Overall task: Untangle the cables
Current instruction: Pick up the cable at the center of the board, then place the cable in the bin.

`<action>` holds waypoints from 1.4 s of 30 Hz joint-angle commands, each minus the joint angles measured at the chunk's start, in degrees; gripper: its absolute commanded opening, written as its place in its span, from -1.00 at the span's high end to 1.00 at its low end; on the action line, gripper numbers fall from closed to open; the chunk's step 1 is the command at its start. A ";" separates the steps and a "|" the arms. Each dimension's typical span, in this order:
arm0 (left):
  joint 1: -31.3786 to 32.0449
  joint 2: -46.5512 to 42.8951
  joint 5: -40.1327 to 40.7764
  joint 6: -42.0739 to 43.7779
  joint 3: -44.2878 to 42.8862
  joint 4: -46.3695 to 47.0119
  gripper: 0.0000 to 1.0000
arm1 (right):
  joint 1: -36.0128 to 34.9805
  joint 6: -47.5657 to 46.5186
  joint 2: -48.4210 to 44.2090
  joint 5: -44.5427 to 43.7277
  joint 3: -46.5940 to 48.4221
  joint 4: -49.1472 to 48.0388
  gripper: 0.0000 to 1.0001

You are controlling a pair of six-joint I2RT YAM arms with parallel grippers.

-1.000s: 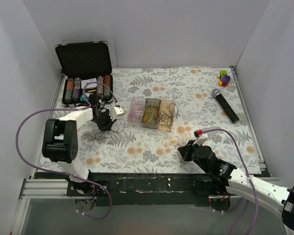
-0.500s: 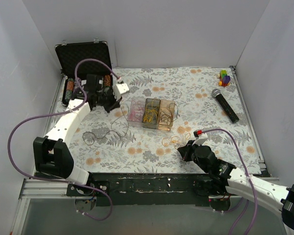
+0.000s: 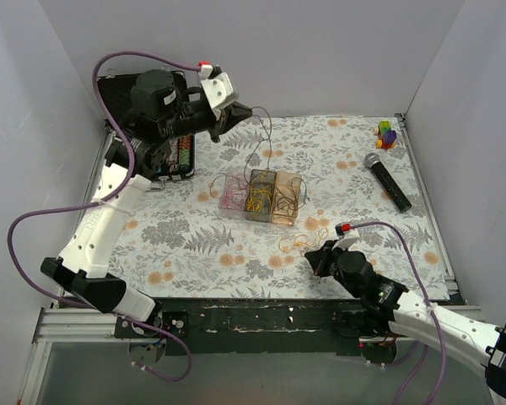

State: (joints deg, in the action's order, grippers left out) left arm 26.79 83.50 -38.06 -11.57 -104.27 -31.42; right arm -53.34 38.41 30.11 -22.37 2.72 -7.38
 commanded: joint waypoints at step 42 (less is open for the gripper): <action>14.52 5.88 8.62 -0.73 -2.44 33.96 1.00 | -0.18 2.10 -4.09 -3.03 -2.28 1.66 0.97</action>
State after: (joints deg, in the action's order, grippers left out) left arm 41.06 90.76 -31.11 -13.74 -108.84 1.54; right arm -53.34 40.16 26.00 -23.92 2.72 -3.97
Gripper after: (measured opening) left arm 0.015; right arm 0.032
